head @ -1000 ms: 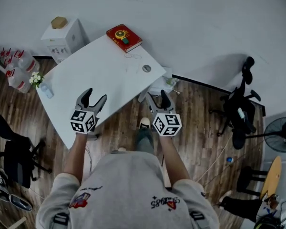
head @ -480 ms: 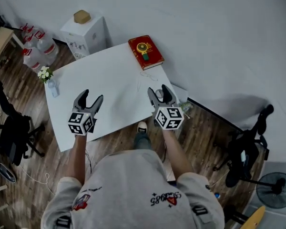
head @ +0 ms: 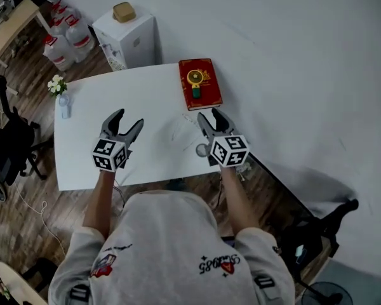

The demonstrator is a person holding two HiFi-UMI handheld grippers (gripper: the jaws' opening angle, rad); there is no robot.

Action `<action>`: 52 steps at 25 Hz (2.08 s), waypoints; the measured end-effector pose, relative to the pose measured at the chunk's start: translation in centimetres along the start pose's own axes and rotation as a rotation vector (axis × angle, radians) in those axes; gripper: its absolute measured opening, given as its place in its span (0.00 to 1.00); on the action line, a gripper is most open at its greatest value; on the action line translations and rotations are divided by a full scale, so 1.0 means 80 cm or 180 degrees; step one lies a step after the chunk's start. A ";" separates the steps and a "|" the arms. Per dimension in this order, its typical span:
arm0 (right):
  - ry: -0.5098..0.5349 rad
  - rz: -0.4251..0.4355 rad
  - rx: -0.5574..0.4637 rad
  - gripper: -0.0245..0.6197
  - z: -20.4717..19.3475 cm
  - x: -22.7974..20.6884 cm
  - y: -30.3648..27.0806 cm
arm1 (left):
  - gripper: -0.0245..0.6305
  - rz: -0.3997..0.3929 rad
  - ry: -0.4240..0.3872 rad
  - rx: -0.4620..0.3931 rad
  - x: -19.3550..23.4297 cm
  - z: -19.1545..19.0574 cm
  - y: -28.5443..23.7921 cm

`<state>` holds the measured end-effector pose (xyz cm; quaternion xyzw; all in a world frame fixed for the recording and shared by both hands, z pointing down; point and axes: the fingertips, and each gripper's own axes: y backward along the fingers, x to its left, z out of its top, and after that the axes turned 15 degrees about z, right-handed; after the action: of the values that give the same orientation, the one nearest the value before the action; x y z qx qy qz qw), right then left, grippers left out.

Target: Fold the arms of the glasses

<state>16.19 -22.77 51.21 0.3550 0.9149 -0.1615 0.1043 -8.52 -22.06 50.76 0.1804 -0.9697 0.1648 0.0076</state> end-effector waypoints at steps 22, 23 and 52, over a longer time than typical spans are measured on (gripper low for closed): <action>-0.1098 0.1083 0.1221 0.34 -0.124 -0.125 -0.076 | 0.52 0.0253 0.0209 0.0292 0.003 -0.047 -0.079; -0.1137 0.1139 0.1333 0.33 -0.135 -0.128 -0.079 | 0.52 0.0270 0.0221 0.0316 0.005 -0.051 -0.079; -0.2128 0.1899 0.2835 0.18 -0.287 -0.133 -0.127 | 0.52 0.0834 0.0539 0.0586 0.064 -0.108 -0.042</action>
<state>15.21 -27.90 77.99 0.5345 0.5396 -0.5930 0.2673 -12.49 -23.97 60.40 0.0379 -0.9616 0.2671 0.0511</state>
